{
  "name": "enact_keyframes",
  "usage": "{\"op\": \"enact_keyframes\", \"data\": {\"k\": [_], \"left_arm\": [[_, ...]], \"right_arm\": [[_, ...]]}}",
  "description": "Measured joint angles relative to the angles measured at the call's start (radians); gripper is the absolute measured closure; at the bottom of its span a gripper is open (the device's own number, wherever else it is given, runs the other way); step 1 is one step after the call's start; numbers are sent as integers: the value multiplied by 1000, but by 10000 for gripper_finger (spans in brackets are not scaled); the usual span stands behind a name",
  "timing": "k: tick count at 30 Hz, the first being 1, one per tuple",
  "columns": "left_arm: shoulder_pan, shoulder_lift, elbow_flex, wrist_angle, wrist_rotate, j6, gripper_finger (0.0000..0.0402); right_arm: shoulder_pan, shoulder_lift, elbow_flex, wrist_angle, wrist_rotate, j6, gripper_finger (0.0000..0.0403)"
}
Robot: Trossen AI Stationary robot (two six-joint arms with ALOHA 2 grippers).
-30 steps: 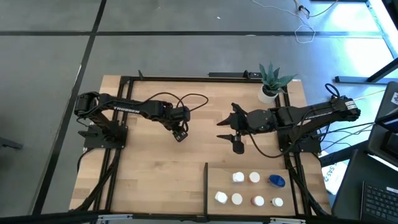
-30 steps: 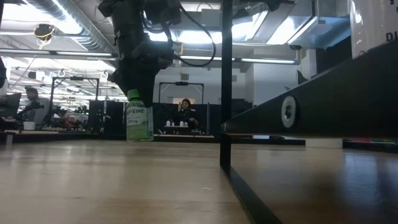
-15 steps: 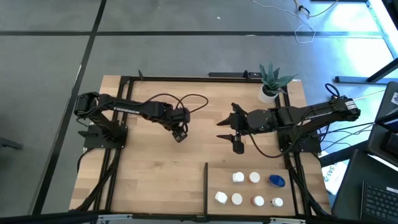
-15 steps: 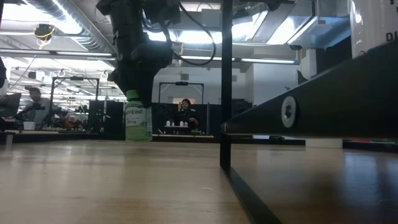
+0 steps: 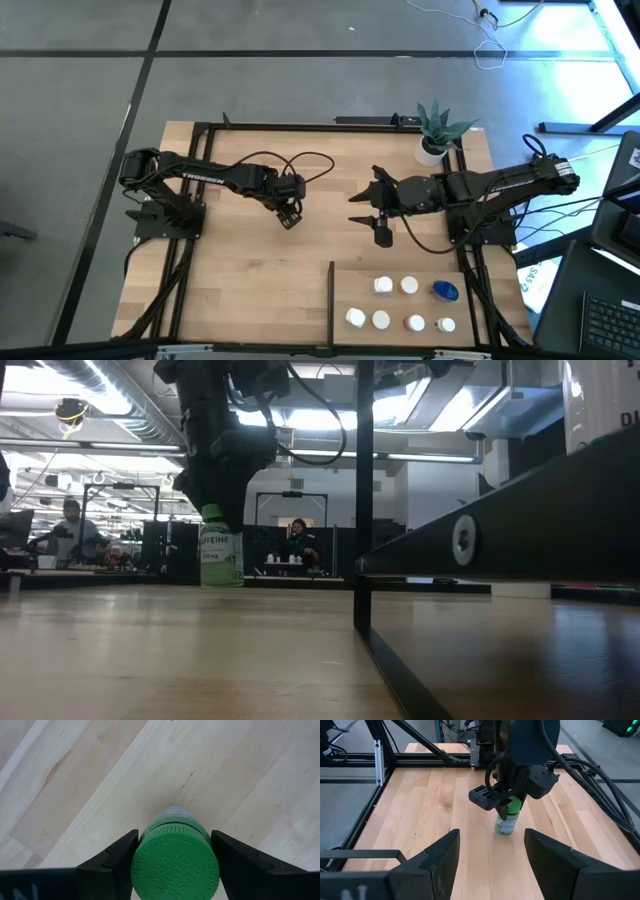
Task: Pick and place medicine bottles onto shelf by color
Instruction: Move the green pill bottle from the top to the center
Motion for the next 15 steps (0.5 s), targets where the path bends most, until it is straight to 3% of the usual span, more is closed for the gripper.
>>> {"op": "enact_keyframes", "data": {"k": [15], "left_arm": [[0,0,0,-14,-1,6,96]], "right_arm": [[0,0,0,0,0,0,178]]}}
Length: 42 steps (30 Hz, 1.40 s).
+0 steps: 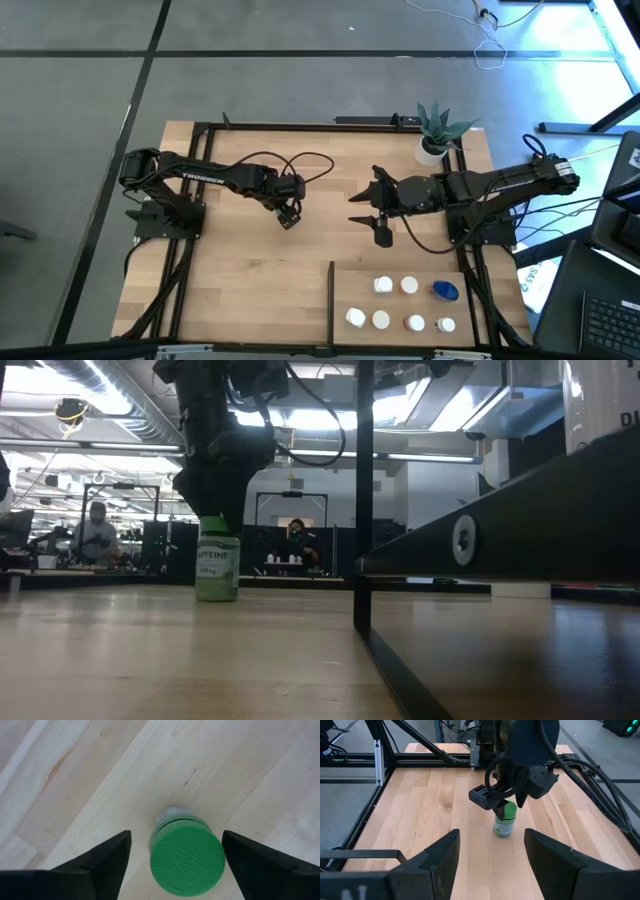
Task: Pick and place medicine bottles onto shelf by color
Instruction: Move the green pill bottle from the top to the center, then put the green pill bottle onto the shelf
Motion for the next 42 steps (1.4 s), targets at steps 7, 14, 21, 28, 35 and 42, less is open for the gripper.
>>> {"op": "enact_keyframes", "data": {"k": [7,14,21,28,35,42], "left_arm": [[0,-7,-1,0,9,0,93],[2,-59,-1,-3,-20,23,92],[4,-139,-1,2,-19,50,92],[-7,-280,0,-31,8,116,92],[-52,-420,0,-127,-75,116,92],[-113,-513,2,-158,-148,106,92]], "right_arm": [[0,0,0,0,0,0,178],[0,-1,0,0,0,0,178],[0,-1,0,1,0,0,178],[0,-1,0,2,0,0,178],[0,-1,0,2,0,0,178],[0,0,0,2,0,0,178]]}}
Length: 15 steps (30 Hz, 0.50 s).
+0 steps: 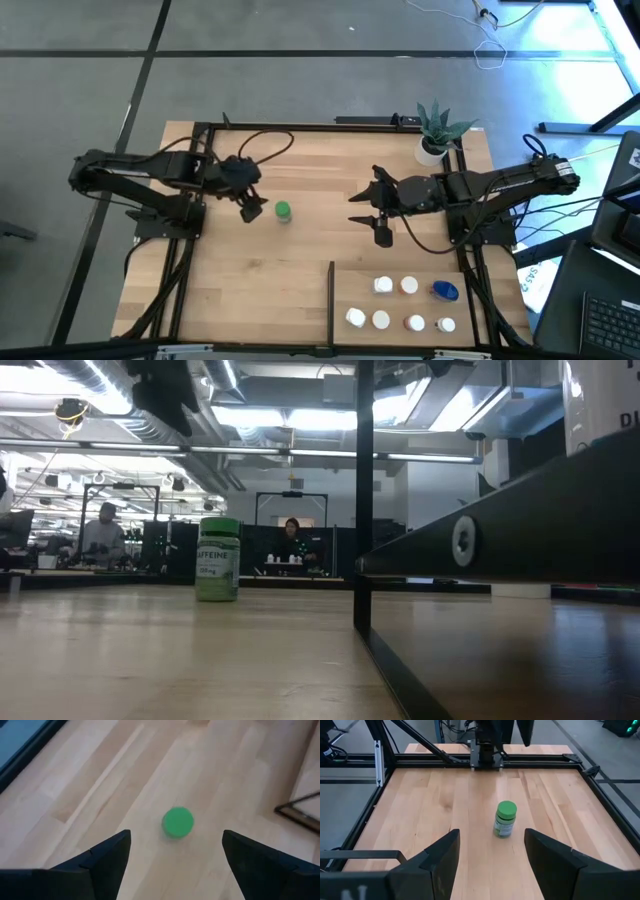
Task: Pick and place medicine bottles onto shelf by color
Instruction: Put the green pill bottle onto the shelf
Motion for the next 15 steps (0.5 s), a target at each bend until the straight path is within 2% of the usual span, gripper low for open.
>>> {"op": "enact_keyframes", "data": {"k": [15], "left_arm": [[-96,-48,-2,-51,-40,-28,92]], "right_arm": [[-5,0,0,2,0,0,178]]}}
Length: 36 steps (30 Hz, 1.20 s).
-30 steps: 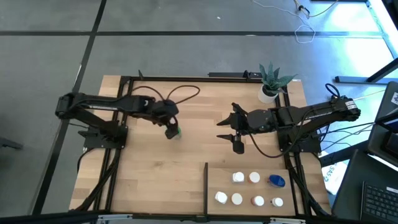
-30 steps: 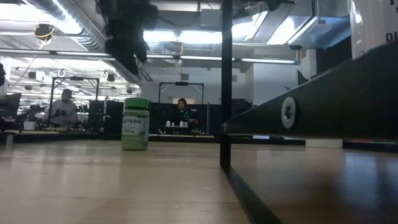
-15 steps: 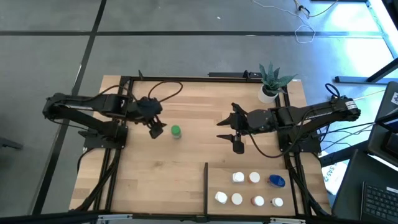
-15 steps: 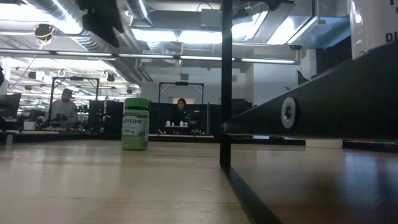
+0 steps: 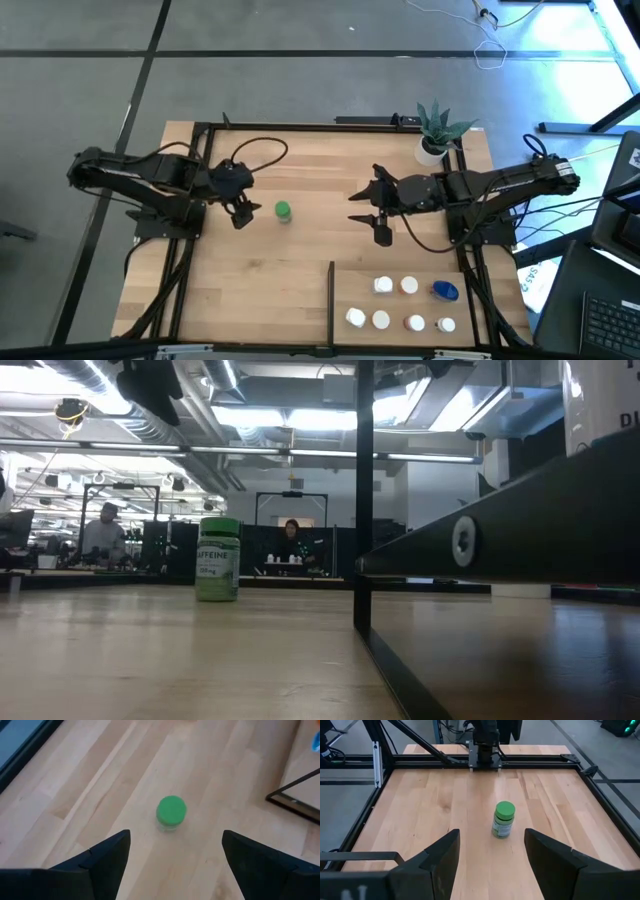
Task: Pick and place medicine bottles onto shelf by color
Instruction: Put the green pill bottle onto the shelf
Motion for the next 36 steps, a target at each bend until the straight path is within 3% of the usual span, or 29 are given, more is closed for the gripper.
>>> {"op": "enact_keyframes", "data": {"k": [21,29,36], "left_arm": [[-27,-1,0,2,-25,-34,92],[-27,-1,0,0,-25,-34,92],[-27,-1,0,-23,-25,-34,92]], "right_arm": [[0,0,0,40,-1,107,178],[-35,18,7,131,-24,13,178],[-113,153,127,149,-124,-58,178]]}}
